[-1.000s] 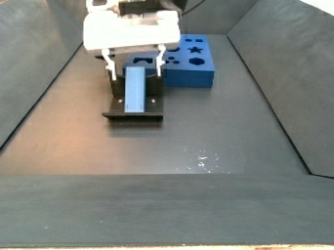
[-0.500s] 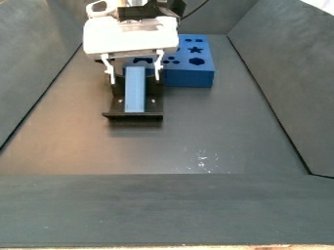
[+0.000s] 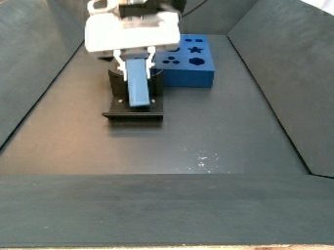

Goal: Pick up the rectangle object. Move up. Place the rectangle object on the fixture. Regrasp the rectangle object. Move to above the board. Insert the rectangle object.
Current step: Move to above the board.

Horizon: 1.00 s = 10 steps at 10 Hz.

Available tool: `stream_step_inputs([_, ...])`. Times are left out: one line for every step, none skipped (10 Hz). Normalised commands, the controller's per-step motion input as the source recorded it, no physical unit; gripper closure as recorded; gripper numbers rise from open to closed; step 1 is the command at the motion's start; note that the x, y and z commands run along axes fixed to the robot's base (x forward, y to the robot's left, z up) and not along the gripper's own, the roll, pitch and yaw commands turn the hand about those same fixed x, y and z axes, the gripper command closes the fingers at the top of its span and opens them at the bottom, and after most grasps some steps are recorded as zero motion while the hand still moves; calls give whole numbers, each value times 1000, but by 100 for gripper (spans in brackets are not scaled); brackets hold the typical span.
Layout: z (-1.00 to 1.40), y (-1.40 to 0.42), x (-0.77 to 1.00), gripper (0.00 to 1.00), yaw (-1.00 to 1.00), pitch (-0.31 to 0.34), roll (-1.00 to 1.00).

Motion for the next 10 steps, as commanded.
stream_step_inputs([1000,-85,-104,100,-18,99,-311])
stream_step_inputs([1000,-82,-105,100,3,97,-243])
stream_step_inputs([1000,-79,-103,100,22,97,-162])
stream_step_inputs([1000,-77,-100,100,30,100,-121])
stream_step_inputs([1000,-73,-97,100,36,100,-79])
stream_step_inputs([1000,-72,-95,100,39,94,-69])
stream_step_inputs([1000,-66,-93,100,43,82,-71])
stream_step_inputs([1000,-64,-93,100,45,72,-76])
stream_step_inputs([1000,-57,-92,100,42,45,-77])
stream_step_inputs([1000,-53,-90,100,41,33,-82])
